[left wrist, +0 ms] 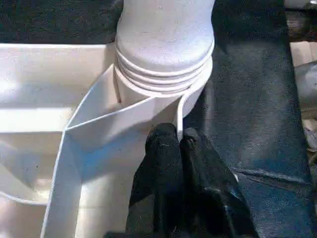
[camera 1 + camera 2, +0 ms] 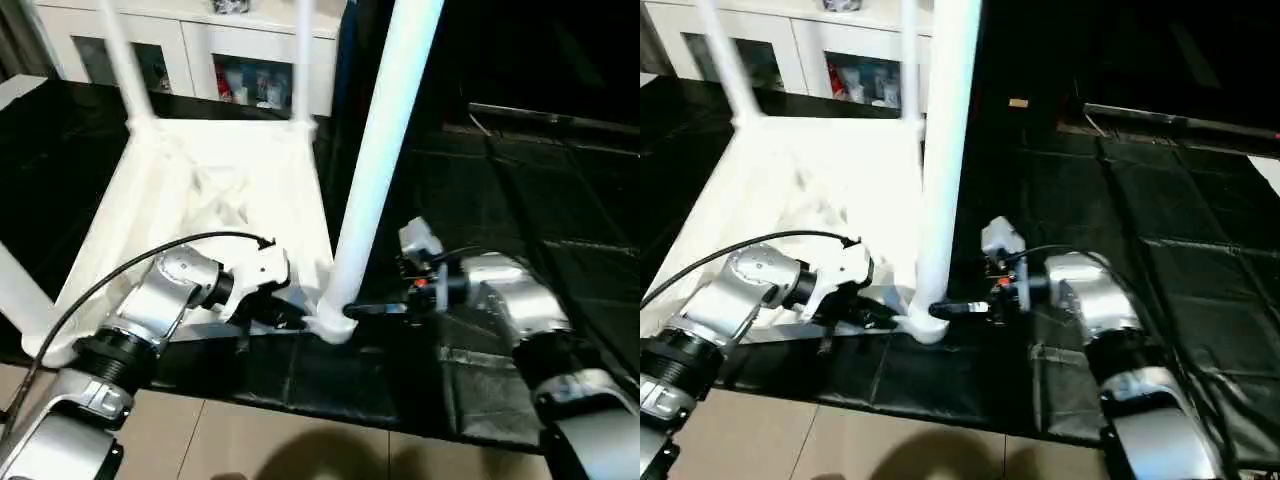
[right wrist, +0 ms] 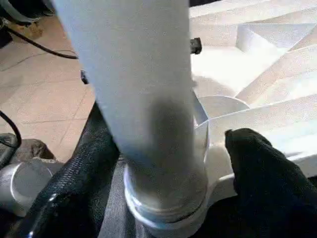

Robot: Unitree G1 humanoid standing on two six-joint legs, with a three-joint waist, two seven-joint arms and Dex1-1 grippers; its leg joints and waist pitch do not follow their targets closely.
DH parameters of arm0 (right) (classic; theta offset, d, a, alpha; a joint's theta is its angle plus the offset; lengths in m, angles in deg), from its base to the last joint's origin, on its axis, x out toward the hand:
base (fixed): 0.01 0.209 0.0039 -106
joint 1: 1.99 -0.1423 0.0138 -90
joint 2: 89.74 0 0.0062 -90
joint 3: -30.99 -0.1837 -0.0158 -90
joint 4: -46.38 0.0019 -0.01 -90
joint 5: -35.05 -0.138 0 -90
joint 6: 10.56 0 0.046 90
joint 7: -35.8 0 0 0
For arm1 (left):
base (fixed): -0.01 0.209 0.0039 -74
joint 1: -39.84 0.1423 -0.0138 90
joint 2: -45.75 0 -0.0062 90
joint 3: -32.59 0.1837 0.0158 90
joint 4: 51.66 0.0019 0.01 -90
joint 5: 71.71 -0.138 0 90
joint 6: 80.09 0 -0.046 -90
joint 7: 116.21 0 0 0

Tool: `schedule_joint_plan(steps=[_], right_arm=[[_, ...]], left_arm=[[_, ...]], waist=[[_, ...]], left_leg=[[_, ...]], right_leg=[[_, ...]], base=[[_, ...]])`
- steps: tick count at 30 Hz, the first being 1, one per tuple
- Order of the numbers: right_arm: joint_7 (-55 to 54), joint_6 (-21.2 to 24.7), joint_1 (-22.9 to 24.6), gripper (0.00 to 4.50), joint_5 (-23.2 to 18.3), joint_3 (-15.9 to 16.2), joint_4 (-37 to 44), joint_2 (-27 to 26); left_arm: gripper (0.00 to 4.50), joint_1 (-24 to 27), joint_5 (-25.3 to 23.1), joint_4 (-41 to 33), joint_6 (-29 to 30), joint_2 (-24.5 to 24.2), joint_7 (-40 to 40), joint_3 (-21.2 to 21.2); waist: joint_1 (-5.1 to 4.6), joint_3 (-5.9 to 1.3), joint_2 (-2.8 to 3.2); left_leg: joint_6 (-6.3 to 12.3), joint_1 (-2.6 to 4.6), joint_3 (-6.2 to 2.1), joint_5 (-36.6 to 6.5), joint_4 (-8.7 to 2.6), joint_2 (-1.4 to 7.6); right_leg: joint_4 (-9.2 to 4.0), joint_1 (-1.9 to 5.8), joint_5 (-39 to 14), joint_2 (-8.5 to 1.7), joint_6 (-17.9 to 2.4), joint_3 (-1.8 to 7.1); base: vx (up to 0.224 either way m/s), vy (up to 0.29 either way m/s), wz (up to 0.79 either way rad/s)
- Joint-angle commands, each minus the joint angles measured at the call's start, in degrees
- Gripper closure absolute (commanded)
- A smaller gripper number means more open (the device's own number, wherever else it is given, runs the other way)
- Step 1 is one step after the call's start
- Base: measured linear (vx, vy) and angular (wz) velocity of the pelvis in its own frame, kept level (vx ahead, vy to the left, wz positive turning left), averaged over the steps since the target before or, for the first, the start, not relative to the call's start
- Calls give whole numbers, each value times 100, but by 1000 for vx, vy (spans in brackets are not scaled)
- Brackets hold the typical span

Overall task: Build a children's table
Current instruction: Rotate leg to tighten

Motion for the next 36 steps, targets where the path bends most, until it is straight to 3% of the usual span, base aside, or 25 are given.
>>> schedule_joint_plan(steps=[1, 11, 17, 27, 30, 33, 36], right_arm=[[83, -57, -142, 125, 13, -36, -82, 14], [276, -154, -249, 220, -30, 27, -315, -117], [392, -128, -242, 246, -45, 22, -331, -131], [122, -114, -95, 251, 0, 6, -220, -229], [-1161, -98, 12, 251, 308, -42, -190, -528], [-1968, 49, 83, 255, 421, -92, -94, -846], [-2416, 170, 97, 257, 483, -102, -38, -1061]], left_arm=[[450, 68, -14, -173, -62, 47, -314, 321], [450, 54, -29, -148, -141, 53, -361, 351], [450, 55, -50, -126, -168, 44, -352, 358], [450, 3, -4, -26, 149, 222, 82, 148], [450, -111, 73, 141, 584, 510, 701, -145], [450, -226, 103, 316, 859, 766, 1217, -361], [450, -308, 111, 412, 1019, 922, 1533, -482]], waist=[[-32, -404, 33], [-34, -407, 34], [-32, -411, 31], [-34, -407, 52], [-69, -368, 36], [-159, -360, 18], [-228, -365, 6]], left_leg=[[237, -75, 183, -863, -405, -93], [237, -77, 183, -820, -402, -91], [241, -81, 185, -777, -398, -95], [208, -74, 185, -837, -398, -100], [106, -63, 188, -1046, -409, -124], [27, -83, 150, -1218, -428, -173], [89, -114, 141, -1208, -419, -187]], right_leg=[[-323, 434, -1345, -195, -1238, 229], [-315, 432, -1313, -191, -1246, 229], [-311, 439, -1280, -191, -1249, 230], [-318, 440, -1294, -186, -1263, 229], [-385, 414, -1807, -184, -1073, 234], [-503, 427, -2781, -185, -586, 181], [-537, 429, -2932, -185, -466, 166]], base=[[0, 0, 0], [0, 0, 0], [0, 0, 0], [0, 0, 0], [0, 0, 0], [0, 0, 0], [0, 0, 0]])
